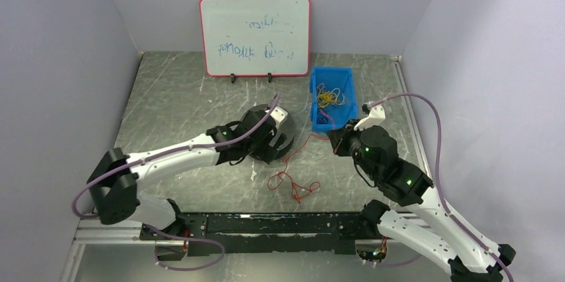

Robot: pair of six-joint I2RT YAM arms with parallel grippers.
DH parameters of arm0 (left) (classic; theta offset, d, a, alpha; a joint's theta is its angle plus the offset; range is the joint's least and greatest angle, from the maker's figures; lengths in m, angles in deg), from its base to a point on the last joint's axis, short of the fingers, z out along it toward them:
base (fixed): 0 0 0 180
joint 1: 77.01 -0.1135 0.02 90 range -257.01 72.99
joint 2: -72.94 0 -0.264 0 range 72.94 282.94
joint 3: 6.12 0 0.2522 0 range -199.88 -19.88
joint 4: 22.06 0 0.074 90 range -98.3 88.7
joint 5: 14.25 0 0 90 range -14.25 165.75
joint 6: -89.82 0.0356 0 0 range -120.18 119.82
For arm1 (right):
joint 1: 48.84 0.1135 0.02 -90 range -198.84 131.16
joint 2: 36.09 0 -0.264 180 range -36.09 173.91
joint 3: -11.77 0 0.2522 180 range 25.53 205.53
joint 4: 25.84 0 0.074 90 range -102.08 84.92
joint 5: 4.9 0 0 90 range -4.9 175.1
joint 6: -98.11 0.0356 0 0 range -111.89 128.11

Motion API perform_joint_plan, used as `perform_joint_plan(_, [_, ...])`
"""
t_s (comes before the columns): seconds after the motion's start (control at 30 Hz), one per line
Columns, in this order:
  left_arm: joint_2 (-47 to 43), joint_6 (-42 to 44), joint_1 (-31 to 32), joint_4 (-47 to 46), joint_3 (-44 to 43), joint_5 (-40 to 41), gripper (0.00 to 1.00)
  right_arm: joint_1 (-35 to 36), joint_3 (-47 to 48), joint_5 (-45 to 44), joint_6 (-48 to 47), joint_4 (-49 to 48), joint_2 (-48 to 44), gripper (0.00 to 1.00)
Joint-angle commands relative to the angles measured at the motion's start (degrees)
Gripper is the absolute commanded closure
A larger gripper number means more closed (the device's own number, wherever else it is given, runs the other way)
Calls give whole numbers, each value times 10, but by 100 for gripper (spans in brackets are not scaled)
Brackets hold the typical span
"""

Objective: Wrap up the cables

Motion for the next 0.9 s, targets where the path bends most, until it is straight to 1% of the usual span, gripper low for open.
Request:
perform_joint_plan(0.0, [60,-4,2,-42,-46,24,1,-3,-10,-15,13,-5,-22,100])
perform_joint_plan(0.17, [123,0,13,-61,-64,22,1,-3,-11,-31,12,15,-57,100])
perform_joint_plan(0.33, [174,9,37,-62,-91,44,1,-3,-8,-45,12,36,-84,100])
perform_joint_plan(0.53, [241,3,59,-46,-134,144,1,-3,-15,-44,14,44,-103,100])
perform_joint_plan(0.63, [274,-4,71,-26,-161,207,1,-3,-15,-45,13,50,-110,100])
perform_joint_plan(0.73, [297,-11,79,-22,-175,250,0,-3,-15,-48,11,52,-119,100])
perform_joint_plan(0.87, [315,-21,95,-22,-186,305,3,-3,-18,-47,10,56,-124,100])
